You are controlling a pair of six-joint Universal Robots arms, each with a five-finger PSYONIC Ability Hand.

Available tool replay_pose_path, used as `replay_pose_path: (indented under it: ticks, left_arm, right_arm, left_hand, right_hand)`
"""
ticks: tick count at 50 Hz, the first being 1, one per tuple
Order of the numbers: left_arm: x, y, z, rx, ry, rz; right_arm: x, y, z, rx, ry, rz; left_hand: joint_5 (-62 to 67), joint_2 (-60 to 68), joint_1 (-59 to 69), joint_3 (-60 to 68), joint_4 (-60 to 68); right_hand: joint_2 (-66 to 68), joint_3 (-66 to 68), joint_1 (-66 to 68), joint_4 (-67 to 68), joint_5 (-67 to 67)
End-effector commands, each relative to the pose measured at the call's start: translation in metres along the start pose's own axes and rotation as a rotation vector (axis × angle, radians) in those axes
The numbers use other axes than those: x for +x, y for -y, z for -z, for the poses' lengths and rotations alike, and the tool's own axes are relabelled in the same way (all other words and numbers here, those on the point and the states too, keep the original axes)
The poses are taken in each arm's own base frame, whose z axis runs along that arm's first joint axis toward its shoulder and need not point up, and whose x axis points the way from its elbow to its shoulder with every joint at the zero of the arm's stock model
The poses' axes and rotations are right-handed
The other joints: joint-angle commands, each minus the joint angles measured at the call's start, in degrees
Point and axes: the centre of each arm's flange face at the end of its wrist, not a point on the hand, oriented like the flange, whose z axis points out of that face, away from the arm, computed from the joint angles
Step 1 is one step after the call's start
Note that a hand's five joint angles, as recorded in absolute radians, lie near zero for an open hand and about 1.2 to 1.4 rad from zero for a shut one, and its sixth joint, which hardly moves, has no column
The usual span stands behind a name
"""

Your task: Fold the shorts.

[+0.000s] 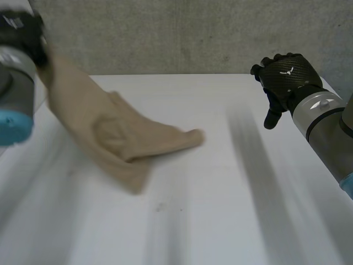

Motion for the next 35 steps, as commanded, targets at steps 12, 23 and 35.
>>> replay_pose_path:
  ticks: [12, 23, 35]
  left_arm:
    - [0.163, 0.098, 0.116, 0.406, -0.411, -0.063]
    - [0.263, 0.005, 0.243, 0.256, -0.828, -0.173]
    - [0.223, 0.027, 0.242, 0.219, -0.793, -0.171]
  right_arm:
    - [0.008, 0.004, -0.001, 0.013, -0.023, -0.007]
    - [0.01, 0.007, 0.0, 0.026, -0.022, -0.009]
    - [0.0, 0.004, 0.004, 0.014, 0.033, -0.001]
  left_hand:
    - [16.59, 13.91, 14.57, 12.02, 11.56]
    - [-46.64, -49.32, -48.66, -51.2, -51.67]
    - [-53.41, -56.09, -55.43, -57.98, -58.44]
  right_hand:
    - [-2.49, -2.27, -0.73, -3.38, -2.86]
    - [-2.49, -2.27, -0.73, -3.38, -2.86]
    - [-2.49, -2.27, -0.73, -3.38, -2.86]
